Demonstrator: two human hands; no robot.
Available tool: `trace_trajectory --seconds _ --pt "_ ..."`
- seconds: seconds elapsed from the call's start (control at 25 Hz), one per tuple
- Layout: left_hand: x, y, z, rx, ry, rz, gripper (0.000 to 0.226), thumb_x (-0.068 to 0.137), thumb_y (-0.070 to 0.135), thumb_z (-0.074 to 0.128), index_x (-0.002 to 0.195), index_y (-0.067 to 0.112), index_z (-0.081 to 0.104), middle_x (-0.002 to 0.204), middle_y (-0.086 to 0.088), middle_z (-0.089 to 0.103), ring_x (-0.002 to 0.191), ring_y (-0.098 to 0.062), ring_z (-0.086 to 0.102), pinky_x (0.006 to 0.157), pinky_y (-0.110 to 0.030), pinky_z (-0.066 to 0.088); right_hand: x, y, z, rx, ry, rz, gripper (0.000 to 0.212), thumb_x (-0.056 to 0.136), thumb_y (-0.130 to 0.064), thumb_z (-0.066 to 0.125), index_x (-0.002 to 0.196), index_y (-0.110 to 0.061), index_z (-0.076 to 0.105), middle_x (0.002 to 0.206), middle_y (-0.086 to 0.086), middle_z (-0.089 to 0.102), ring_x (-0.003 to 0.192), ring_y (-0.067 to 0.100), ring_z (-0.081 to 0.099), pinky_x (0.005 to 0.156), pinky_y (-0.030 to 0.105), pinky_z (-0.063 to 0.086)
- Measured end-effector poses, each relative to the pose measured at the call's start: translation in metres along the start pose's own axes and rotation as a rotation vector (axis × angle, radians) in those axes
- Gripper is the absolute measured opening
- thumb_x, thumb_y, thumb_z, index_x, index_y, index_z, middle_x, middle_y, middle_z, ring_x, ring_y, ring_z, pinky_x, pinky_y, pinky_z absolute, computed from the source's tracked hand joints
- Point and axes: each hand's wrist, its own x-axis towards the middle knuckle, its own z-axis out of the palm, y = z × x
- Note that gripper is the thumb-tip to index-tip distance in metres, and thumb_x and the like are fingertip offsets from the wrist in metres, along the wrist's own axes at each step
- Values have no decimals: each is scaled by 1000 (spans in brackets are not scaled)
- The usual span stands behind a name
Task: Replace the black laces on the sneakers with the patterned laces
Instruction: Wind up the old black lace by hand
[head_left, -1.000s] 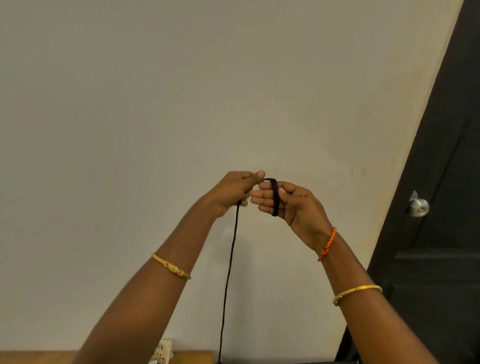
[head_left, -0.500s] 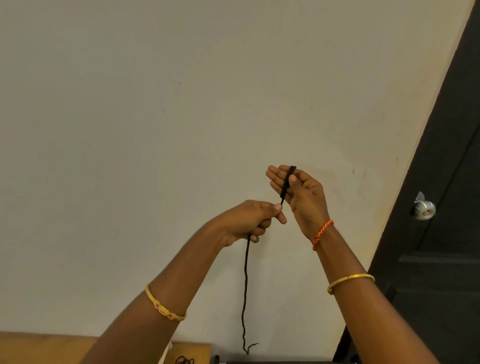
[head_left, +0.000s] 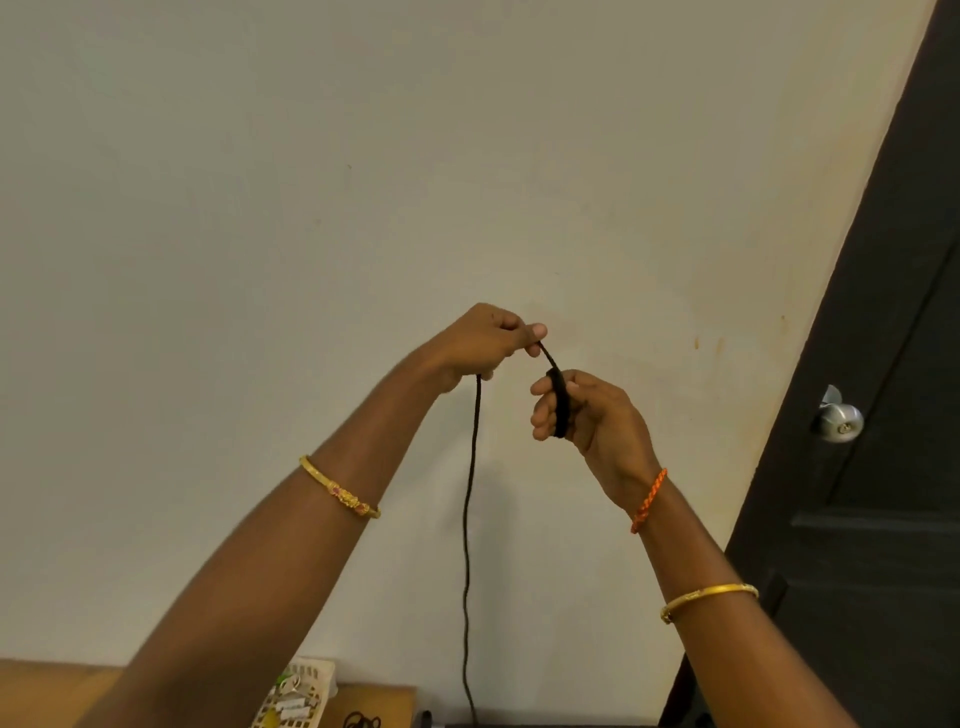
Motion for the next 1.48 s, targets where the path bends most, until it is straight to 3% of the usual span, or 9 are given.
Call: trace_trajectory --seconds 0.24,0.44,0.64,0.84,1.0,1.12,1.16,1.28,1.48 --pt "-18 -44 37 -382 -216 -261 25 100 26 44 81 16 56 58 6 28 44 -6 24 46 -18 28 9 -13 3 314 8 -38 34 101 -10 28 100 0 60 79 7 72 75 20 69 71 27 56" --pt "-37 -44 50 -286 -311 -257 32 103 35 38 88 14 59 56 6 29 47 -7 25 47 -18 28 30 -11 0 464 146 -64 29 102 -7 28 106 1 56 93 9 73 92 22 70 82 28 57" --pt "-36 -20 31 -98 -214 -138 30 101 32 43 84 15 62 58 5 35 47 -6 29 45 -16 33 35 6 -3 187 180 -11 27 102 -7 31 110 1 55 98 9 69 87 16 71 79 24 56" --pt "-19 -3 3 -8 -82 -60 27 98 28 50 81 13 64 47 11 41 50 -9 30 51 -19 35 25 14 0 -153 125 30 32 103 -13 34 99 -4 64 76 8 68 64 13 68 70 27 56" --pt "-6 6 -9 -35 88 22 30 96 36 54 84 10 66 57 2 39 58 -14 38 55 -21 36 18 11 2 -245 71 63 39 103 -23 35 84 -5 64 57 2 54 47 11 50 54 22 46" --pt "2 -7 -7 -153 196 9 33 94 36 56 91 5 68 83 -18 63 83 -42 52 57 -22 38 14 3 3 -99 69 94 42 103 -26 35 80 -4 62 49 -2 43 42 10 38 48 23 40" --pt "3 -16 -4 -184 192 -18 33 94 37 56 89 7 68 83 -21 61 79 -39 54 56 -22 37 14 -1 3 -30 61 97 42 103 -26 34 80 -3 61 48 -2 41 41 10 36 47 23 39" --pt "0 -45 14 -327 94 -137 30 93 40 57 83 13 65 63 1 36 50 -10 32 47 -18 35 14 -12 5 190 17 107 41 102 -26 32 81 -3 58 46 -4 36 38 8 32 45 22 36" --pt "-22 -71 45 -691 -175 -323 26 98 36 49 95 12 60 52 9 24 39 -4 20 42 -17 26 24 -18 7 526 27 68 35 102 -21 32 94 -1 58 58 -2 54 49 9 52 52 22 49"
